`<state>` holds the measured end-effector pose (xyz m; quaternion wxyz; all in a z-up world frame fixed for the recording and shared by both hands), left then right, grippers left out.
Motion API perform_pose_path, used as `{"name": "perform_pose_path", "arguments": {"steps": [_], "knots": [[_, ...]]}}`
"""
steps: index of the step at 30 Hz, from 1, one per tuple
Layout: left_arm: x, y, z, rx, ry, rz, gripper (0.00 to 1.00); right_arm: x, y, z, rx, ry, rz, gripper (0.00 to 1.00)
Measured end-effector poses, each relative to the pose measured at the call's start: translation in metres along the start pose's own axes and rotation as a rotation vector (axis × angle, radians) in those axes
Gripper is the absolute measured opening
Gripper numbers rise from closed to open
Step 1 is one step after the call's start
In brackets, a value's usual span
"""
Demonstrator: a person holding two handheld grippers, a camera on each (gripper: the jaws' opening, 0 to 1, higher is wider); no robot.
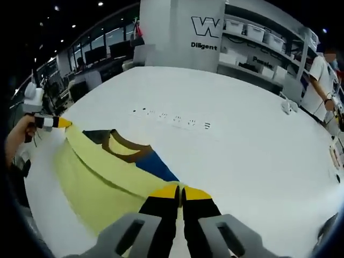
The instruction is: Fold the garment on the visible template until the final outline fits inside the template.
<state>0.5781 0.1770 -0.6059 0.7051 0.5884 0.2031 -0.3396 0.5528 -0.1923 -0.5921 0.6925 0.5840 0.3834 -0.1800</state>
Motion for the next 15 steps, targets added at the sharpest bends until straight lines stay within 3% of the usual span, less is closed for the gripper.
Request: {"name": "perform_pose_path", "arguments": {"steps": [9, 15], "knots": [[0.024, -0.016, -0.008, 0.040, 0.035, -0.048, 0.04, 0.022, -0.015, 0.001, -0.017, -0.027, -0.065, 0.00], [0.029, -0.018, -0.009, 0.064, 0.056, -0.036, 0.04, 0.030, -0.025, 0.002, 0.027, -0.040, -0.077, 0.00]]}}
Point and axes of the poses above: the point that each gripper's makers call its tool centre point, and the gripper's own axes: x roughly forward along the fingers, z roughly to its right, y roughly out of its top, the point moved 3 cm from there along -x, roughly backward along the fingers
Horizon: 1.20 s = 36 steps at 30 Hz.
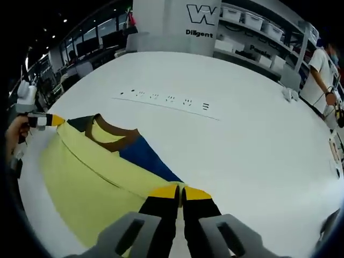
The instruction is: Fold the garment on the visible template until the final outline fits inside the template.
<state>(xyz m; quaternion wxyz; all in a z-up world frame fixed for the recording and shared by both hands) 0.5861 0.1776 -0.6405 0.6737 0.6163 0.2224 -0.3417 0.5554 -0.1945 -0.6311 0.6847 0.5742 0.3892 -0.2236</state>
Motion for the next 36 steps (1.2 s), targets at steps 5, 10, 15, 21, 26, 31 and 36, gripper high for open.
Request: {"name": "perform_pose_path", "arguments": {"steps": [5, 10, 15, 21, 26, 31, 36], "knots": [[-0.005, 0.006, -0.004, 0.025, 0.023, 0.032, 0.11, -0.003, 0.001, 0.005, 0.051, -0.017, 0.040, 0.01], [-0.024, 0.005, 0.000, 0.044, -0.006, 0.035, 0.21, -0.017, -0.006, -0.005, 0.084, 0.011, 0.052, 0.23], [-0.046, -0.010, 0.008, 0.031, -0.051, 0.042, 0.32, -0.031, -0.020, -0.021, 0.140, 0.072, 0.052, 0.33], [-0.066, -0.037, 0.015, 0.028, -0.077, 0.016, 0.37, -0.042, -0.033, -0.036, 0.131, 0.105, 0.027, 0.41], [-0.074, -0.054, 0.018, 0.029, -0.090, -0.005, 0.37, -0.049, -0.040, -0.047, 0.126, 0.124, 0.017, 0.45], [-0.076, -0.066, 0.018, 0.026, -0.079, -0.035, 0.32, -0.047, -0.055, -0.050, 0.116, 0.118, -0.016, 0.46], [-0.077, -0.076, 0.025, 0.022, -0.110, -0.075, 0.30, -0.045, -0.071, -0.050, 0.137, 0.125, -0.049, 0.43]]}}
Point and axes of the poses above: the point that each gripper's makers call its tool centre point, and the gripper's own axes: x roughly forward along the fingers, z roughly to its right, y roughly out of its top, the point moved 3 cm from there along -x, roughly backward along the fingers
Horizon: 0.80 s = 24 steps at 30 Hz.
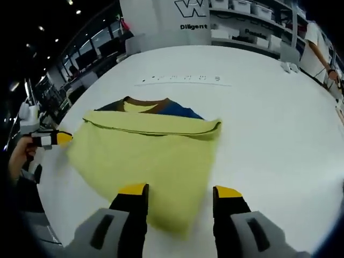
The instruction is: Fold the garment on the visible template until the final outline fits inside the template.
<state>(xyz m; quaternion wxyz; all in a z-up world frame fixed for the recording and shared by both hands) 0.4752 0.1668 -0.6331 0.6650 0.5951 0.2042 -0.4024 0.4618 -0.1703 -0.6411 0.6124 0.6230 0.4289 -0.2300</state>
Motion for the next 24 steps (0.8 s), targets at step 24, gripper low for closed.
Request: {"name": "perform_pose_path", "arguments": {"steps": [24], "knots": [[-0.021, -0.042, 0.008, 0.067, 0.002, -0.100, 0.06, -0.006, -0.032, -0.019, -0.044, 0.043, -0.064, 0.02]]}}
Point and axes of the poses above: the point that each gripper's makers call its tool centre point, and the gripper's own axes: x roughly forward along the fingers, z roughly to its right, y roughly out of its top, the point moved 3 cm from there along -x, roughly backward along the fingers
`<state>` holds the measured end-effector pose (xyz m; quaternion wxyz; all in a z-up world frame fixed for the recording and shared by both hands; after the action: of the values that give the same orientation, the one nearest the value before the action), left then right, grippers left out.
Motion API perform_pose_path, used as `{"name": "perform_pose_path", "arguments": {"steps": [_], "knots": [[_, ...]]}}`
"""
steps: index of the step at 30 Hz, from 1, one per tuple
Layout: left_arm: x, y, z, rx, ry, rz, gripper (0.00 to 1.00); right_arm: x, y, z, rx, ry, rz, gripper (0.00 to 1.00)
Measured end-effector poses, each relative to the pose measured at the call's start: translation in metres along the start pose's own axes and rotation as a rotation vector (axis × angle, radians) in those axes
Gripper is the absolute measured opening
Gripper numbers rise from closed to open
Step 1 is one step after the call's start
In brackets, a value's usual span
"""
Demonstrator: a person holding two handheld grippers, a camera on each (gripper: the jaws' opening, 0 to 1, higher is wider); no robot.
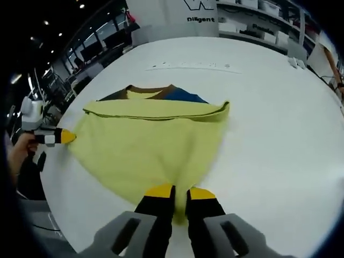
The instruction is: Fold the garment on the visible template until the final outline fits inside the template.
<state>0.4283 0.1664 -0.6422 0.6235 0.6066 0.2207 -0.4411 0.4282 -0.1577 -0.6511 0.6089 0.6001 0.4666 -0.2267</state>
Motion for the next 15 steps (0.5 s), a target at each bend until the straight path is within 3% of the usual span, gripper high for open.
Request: {"name": "perform_pose_path", "arguments": {"steps": [15], "knots": [[-0.029, -0.048, -0.001, -0.014, -0.006, -0.029, 0.06, -0.021, -0.041, -0.025, -0.038, 0.034, -0.048, 0.01]]}}
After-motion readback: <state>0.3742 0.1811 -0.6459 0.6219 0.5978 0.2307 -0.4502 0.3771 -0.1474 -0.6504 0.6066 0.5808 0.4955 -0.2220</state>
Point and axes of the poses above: the point that each gripper's makers call its tool centre point, and the gripper's own axes: x roughly forward along the fingers, z roughly to its right, y roughly out of its top, the point moved 3 cm from there along -x, roughly backward along the fingers
